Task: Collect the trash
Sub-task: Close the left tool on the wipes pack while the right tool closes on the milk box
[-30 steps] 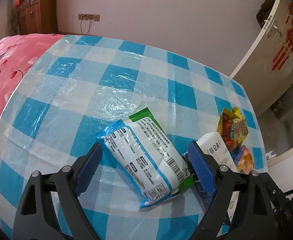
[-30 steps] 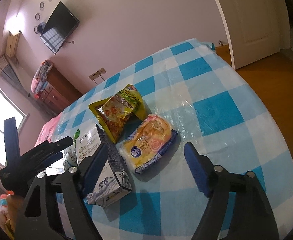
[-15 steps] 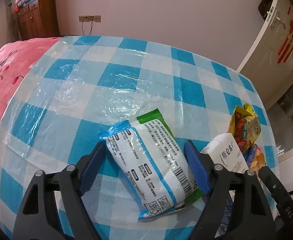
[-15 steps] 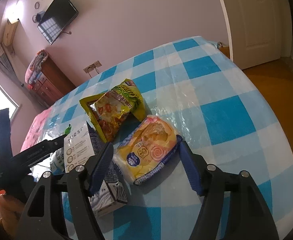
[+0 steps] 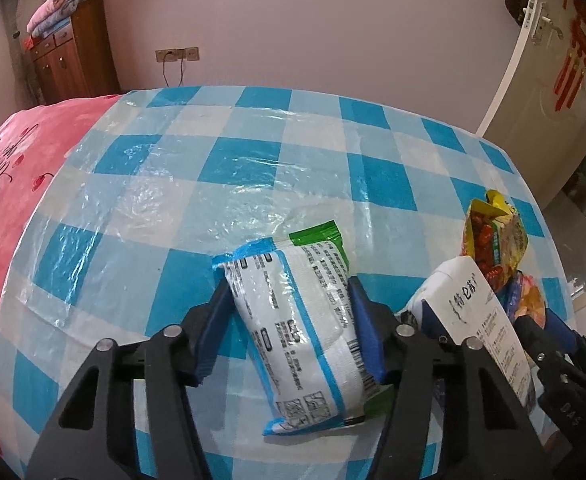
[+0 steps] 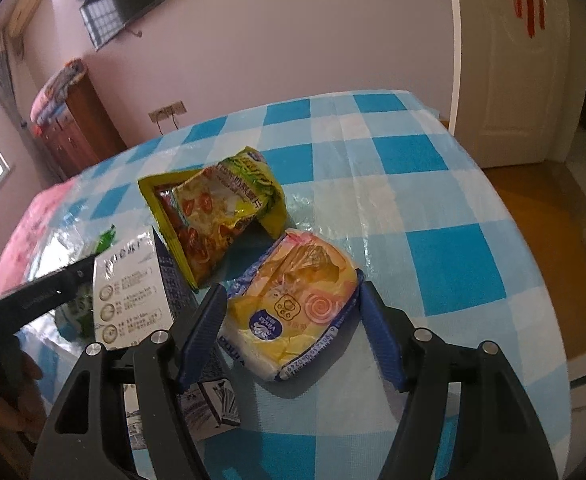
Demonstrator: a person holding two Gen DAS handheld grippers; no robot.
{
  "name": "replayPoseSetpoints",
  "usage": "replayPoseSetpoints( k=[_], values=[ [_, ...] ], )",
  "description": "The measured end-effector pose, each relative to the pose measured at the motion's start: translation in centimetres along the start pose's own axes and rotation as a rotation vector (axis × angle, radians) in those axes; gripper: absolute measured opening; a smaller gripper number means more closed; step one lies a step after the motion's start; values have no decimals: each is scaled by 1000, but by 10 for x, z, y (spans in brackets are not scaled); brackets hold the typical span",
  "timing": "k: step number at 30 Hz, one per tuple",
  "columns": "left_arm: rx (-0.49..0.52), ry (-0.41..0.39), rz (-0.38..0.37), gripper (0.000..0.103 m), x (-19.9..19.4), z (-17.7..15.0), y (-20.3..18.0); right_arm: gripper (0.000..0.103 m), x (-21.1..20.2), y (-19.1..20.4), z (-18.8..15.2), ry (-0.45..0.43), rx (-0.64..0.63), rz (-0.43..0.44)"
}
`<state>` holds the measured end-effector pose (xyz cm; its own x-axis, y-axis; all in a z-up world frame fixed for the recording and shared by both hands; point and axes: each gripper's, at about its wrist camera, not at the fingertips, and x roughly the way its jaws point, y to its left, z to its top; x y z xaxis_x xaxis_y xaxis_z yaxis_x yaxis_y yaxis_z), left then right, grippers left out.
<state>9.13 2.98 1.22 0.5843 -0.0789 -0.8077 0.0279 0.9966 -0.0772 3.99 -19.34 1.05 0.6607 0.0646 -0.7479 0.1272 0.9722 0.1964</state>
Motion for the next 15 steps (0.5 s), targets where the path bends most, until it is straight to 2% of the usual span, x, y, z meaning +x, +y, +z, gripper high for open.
replayPoseSetpoints(
  k=[11,14,15],
  values=[
    [-2,-7,-12,54,-6,-8,2,48,-3,-10,-1,-5,19,13],
    [-1,-9,-12,53,-9,-13,4,51,-5,-14,-2,-8,32,48],
    [0,-11,-12,53,-10,-15,4,59,-7,-15,-3,-10,39,69]
  ],
)
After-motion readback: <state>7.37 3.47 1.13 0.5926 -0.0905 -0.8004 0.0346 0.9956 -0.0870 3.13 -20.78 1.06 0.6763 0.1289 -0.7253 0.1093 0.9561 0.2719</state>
